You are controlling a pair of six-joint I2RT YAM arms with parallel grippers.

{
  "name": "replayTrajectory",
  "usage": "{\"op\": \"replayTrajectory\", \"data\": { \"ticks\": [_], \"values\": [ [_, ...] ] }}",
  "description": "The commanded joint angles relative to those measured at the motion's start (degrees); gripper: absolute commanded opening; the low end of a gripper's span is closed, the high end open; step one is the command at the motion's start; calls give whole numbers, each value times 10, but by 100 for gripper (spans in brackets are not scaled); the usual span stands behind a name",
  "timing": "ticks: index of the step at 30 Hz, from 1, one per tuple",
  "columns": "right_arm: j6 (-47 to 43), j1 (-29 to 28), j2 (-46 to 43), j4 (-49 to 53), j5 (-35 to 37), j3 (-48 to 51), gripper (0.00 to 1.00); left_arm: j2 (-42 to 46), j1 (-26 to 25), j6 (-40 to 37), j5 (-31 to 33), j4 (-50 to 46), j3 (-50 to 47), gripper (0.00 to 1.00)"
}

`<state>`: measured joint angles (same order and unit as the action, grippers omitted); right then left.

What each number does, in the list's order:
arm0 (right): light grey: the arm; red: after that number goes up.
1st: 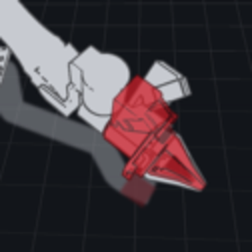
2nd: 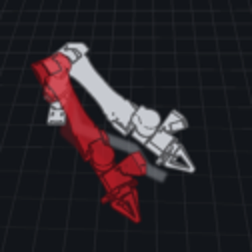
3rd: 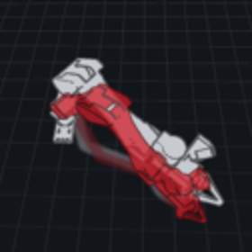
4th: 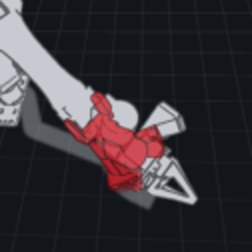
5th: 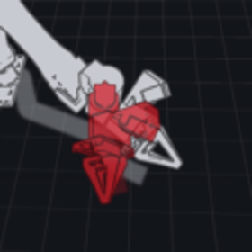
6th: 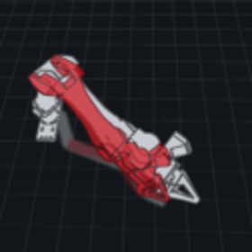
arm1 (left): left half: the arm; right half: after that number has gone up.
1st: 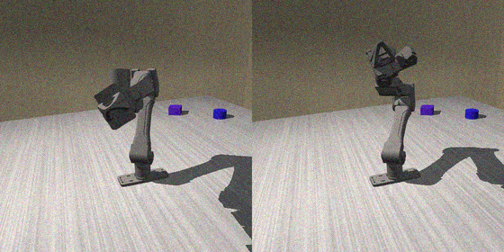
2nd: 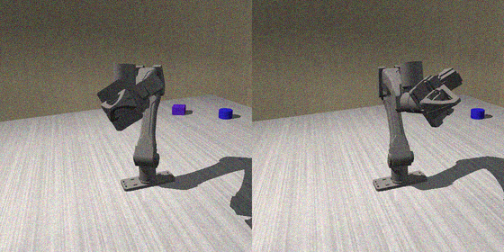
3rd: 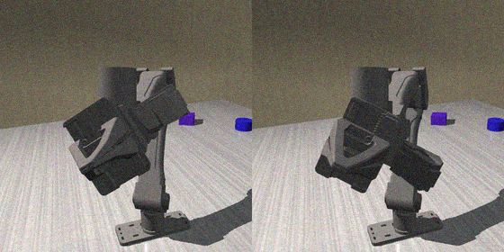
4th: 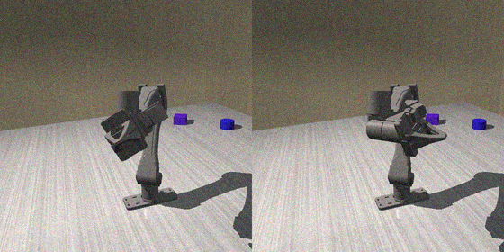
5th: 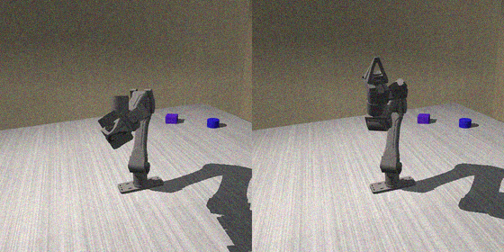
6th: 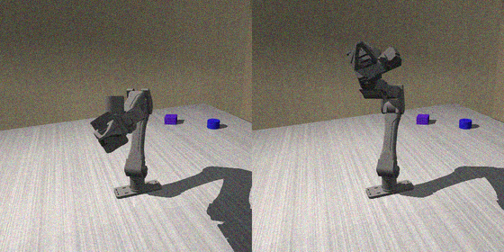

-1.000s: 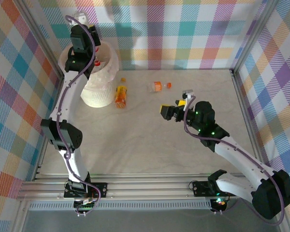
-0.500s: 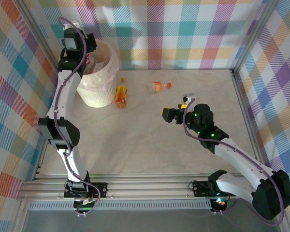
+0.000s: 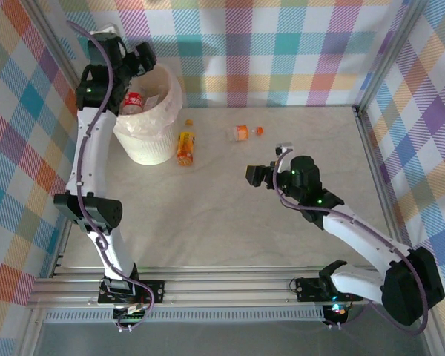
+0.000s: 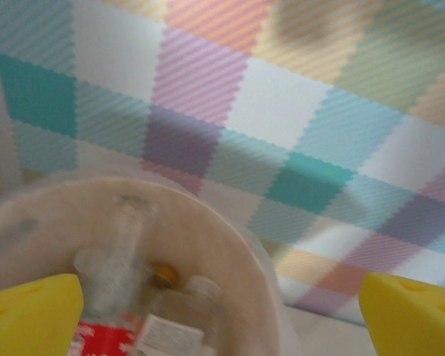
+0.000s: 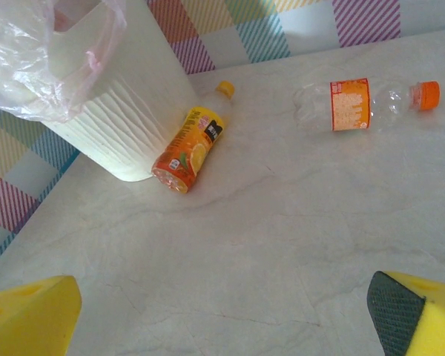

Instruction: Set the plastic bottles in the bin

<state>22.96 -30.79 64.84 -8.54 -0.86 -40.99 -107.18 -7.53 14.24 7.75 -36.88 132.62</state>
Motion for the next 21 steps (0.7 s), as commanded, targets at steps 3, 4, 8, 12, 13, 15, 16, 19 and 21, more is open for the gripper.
{"op": "replayTrajectory", "data": {
  "ticks": [3, 4, 8, 12, 13, 15, 16, 19, 21],
  "values": [
    [18, 2, 48, 27, 31, -61, 100, 57, -104, 35, 5, 16, -139, 100],
    [24, 3, 58, 35, 40, -70, 100, 64, -125, 36, 17, 33, -172, 100],
    [48, 7, 77, 45, 99, -90, 100, 58, -233, -10, 131, 44, -219, 100],
    [52, 22, 83, 19, 107, -94, 100, 18, -300, -37, 240, 17, -220, 100],
    [52, 25, 86, 17, 101, -97, 100, 8, -301, -29, 244, 9, -222, 100],
    [57, 33, 96, 29, 89, -108, 100, -18, -302, -16, 255, -5, -223, 100],
    [60, 37, 101, 37, 87, -113, 100, -36, -301, -16, 262, -13, -219, 100],
    [71, 39, 105, 45, 82, -113, 100, -107, -281, -3, 247, -66, -170, 100],
    [75, 40, 101, 42, 80, -107, 100, -158, -268, 3, 249, -108, -126, 100]
  ]
}}
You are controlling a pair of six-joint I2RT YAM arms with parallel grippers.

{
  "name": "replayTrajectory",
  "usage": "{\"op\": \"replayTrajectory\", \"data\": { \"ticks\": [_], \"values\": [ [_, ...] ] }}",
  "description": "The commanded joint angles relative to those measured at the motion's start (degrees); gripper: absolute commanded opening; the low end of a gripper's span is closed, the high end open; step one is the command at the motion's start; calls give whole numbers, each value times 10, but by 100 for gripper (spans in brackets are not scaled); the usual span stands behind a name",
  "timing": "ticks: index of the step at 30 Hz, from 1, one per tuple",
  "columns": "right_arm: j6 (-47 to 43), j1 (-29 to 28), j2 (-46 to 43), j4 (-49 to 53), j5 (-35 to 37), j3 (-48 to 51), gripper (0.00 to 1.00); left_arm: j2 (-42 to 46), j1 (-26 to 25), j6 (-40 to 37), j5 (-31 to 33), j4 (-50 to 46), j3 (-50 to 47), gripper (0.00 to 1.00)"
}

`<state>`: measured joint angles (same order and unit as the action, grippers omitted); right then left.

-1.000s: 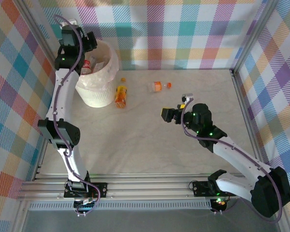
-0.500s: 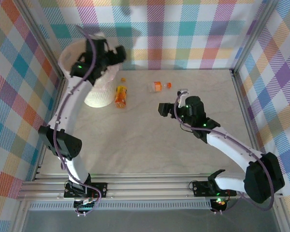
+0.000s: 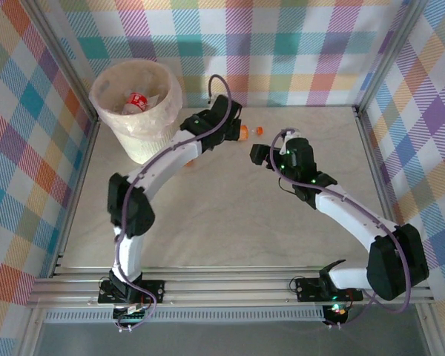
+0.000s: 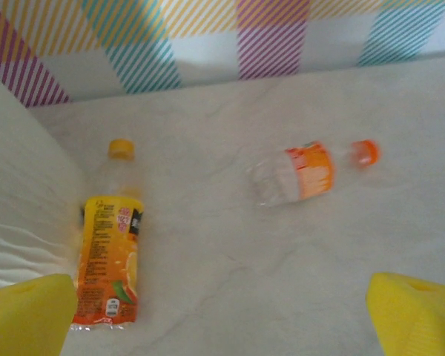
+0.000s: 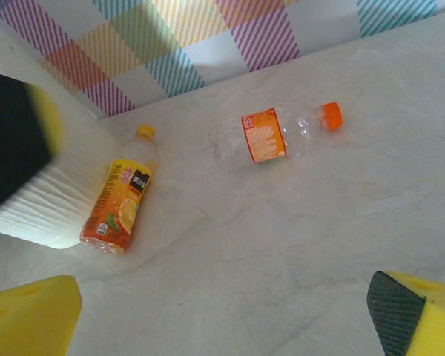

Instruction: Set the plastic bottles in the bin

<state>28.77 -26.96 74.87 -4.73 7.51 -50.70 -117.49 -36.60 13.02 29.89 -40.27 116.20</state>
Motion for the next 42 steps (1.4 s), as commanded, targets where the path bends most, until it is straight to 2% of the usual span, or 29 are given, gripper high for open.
{"op": "replayTrajectory", "data": {
  "ticks": [1, 8, 11, 14, 17, 21, 28, 32, 38, 42],
  "values": [
    [17, 2, -2, 4, -6, -7, 100, -77, 32, 21, 30, -88, 54, 100],
    [4, 5, -25, -14, -15, 17, 100, -144, 84, 73, 50, -93, 67, 100],
    [8, 5, -48, -49, -41, 39, 100, -162, 92, 70, 76, -82, 70, 100],
    [9, 5, -74, -56, -50, 53, 100, -196, 101, 65, 75, -94, 91, 100],
    [-6, 5, -98, -55, -46, 61, 100, -221, 112, 77, 49, -100, 99, 100],
    [-25, 5, -133, -73, -74, 82, 100, -229, 134, 94, -35, -62, 79, 100],
    [-43, 5, -168, -62, -81, 90, 100, -244, 132, 77, -93, -63, 92, 98],
    [-54, 5, -159, -62, -81, 84, 100, -245, 133, 78, -89, -60, 83, 97],
    [-55, 5, -146, -34, -82, 75, 100, -267, 138, 83, -105, -34, 82, 83],
    [-48, 5, -150, -51, -73, 89, 100, -273, 129, 73, -105, -24, 82, 75]
  ]
}}
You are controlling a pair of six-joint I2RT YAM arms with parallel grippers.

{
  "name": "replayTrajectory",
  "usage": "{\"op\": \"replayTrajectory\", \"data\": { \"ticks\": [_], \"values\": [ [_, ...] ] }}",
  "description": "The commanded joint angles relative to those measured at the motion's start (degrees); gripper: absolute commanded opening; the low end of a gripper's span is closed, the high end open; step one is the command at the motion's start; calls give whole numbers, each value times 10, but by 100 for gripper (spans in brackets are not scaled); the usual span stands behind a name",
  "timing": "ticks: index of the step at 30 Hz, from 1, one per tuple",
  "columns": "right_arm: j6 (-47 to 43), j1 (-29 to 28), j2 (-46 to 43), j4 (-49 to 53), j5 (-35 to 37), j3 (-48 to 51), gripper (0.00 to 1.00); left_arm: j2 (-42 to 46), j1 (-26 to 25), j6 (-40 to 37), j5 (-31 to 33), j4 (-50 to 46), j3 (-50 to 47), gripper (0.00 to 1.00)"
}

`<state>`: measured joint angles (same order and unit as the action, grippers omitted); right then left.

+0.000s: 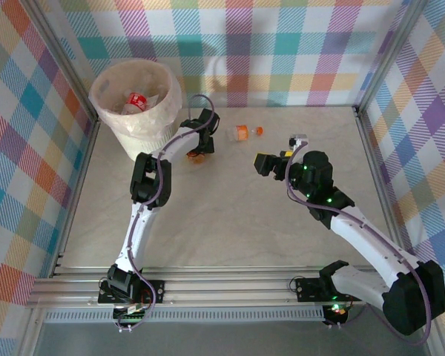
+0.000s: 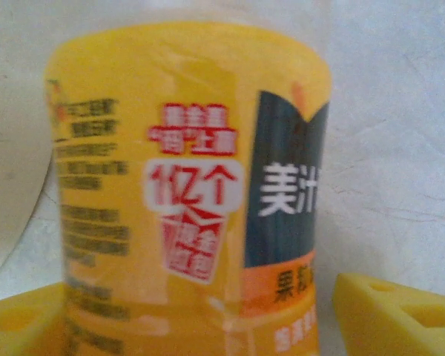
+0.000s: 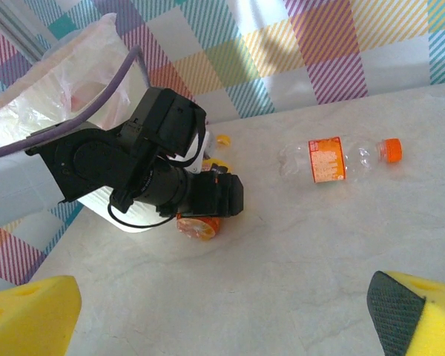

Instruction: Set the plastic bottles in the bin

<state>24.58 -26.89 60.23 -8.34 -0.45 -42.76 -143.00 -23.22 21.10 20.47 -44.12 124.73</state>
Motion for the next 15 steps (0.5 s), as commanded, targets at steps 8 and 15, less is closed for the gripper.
{"op": "replayTrajectory", "data": {
  "ticks": [8, 15],
  "values": [
    [-21, 5, 10, 13, -16, -12, 100, 2, -16, -10, -18, 74, -46, 57],
    [-67, 4, 12, 37, -41, -27, 100, 52, -47, 0, -17, 114, -108, 47]
  ]
}}
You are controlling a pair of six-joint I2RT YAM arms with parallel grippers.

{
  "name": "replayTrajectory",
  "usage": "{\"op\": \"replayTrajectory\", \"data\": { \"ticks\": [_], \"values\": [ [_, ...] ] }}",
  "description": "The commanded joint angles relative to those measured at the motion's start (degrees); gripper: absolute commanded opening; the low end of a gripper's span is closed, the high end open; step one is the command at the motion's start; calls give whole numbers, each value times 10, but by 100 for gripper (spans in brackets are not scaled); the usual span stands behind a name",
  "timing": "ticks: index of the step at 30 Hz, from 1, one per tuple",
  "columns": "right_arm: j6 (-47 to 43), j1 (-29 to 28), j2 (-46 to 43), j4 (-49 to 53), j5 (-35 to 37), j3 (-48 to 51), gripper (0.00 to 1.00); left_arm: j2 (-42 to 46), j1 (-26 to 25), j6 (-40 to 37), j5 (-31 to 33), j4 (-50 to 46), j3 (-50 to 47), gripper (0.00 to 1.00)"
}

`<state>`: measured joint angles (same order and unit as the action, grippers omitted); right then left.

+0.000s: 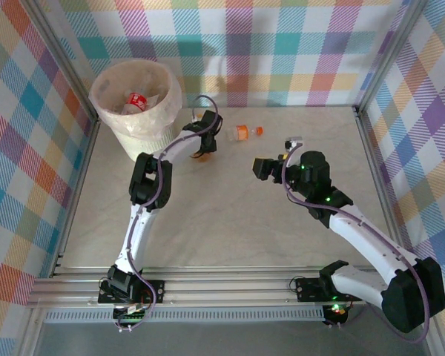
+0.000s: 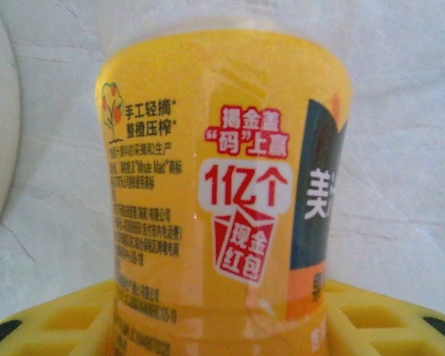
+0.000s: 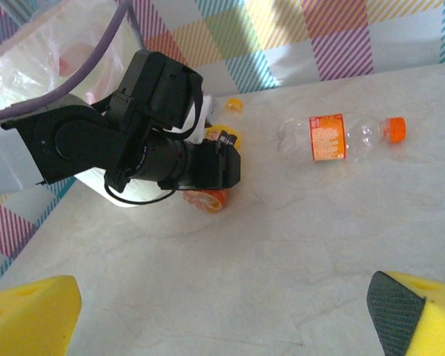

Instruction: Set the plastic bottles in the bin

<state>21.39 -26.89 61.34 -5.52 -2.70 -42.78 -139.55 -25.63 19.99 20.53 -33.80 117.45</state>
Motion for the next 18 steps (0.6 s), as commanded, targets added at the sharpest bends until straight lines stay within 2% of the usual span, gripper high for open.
{"op": "replayTrajectory", "data": {
  "ticks": [1, 7, 10, 14, 18],
  "values": [
    [-42, 4, -1, 13, -20, -29, 100, 26, -27, 15, -17, 20, -50, 47],
    [-72, 4, -19, 28, -23, -33, 100, 108, -38, 34, -26, 69, -138, 44],
    [-118, 4, -24, 30, -36, -32, 100, 181, -50, 4, -22, 130, -197, 44],
    [-175, 5, -10, 38, -65, -58, 100, 259, -59, -31, -19, 145, -205, 44],
    [-177, 4, 17, 30, -67, -89, 100, 346, -59, -57, -61, 171, -219, 44]
  ]
}}
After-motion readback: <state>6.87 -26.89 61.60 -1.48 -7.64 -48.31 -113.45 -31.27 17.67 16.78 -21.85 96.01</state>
